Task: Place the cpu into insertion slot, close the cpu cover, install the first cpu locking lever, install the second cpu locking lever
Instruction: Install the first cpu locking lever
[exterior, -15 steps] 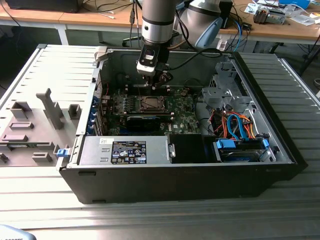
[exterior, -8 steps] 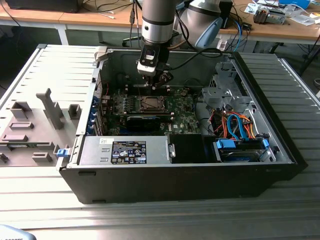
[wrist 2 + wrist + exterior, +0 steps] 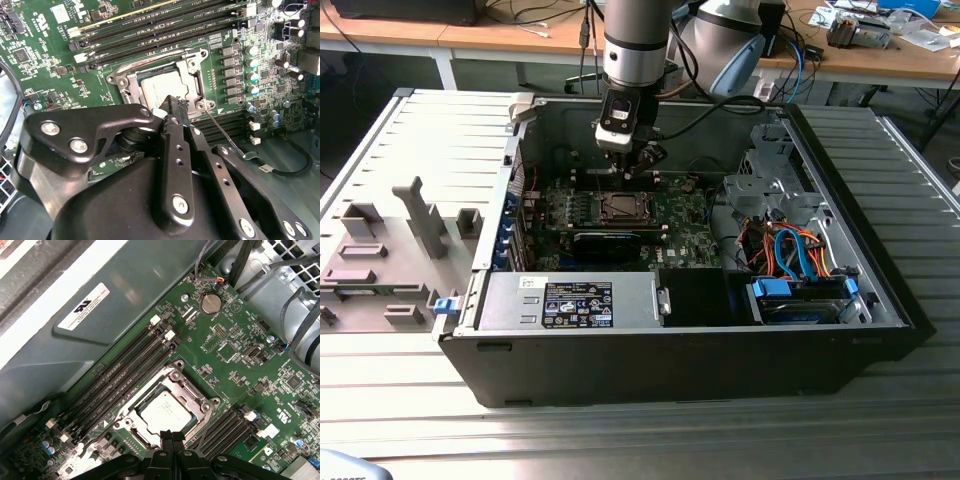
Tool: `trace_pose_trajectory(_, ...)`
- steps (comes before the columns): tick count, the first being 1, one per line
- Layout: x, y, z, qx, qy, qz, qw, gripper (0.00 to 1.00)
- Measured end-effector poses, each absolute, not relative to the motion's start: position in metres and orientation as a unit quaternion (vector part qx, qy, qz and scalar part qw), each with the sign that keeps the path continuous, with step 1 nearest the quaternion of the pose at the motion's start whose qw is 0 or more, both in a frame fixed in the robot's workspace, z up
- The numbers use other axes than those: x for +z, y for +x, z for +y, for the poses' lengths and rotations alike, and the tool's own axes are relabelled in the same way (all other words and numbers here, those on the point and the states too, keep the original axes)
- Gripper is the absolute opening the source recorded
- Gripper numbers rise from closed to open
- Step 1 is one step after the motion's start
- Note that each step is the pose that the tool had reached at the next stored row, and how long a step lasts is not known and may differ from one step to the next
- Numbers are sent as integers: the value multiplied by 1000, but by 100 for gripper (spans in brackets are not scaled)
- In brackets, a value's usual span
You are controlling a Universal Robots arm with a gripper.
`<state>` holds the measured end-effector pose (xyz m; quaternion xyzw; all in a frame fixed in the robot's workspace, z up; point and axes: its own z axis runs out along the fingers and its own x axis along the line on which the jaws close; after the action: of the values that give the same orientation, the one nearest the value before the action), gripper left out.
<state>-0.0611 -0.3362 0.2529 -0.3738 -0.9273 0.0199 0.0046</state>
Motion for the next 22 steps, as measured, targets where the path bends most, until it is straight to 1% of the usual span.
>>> trace_pose_trajectory(22, 253, -61, -336, 20, -344, -939, 4, 11)
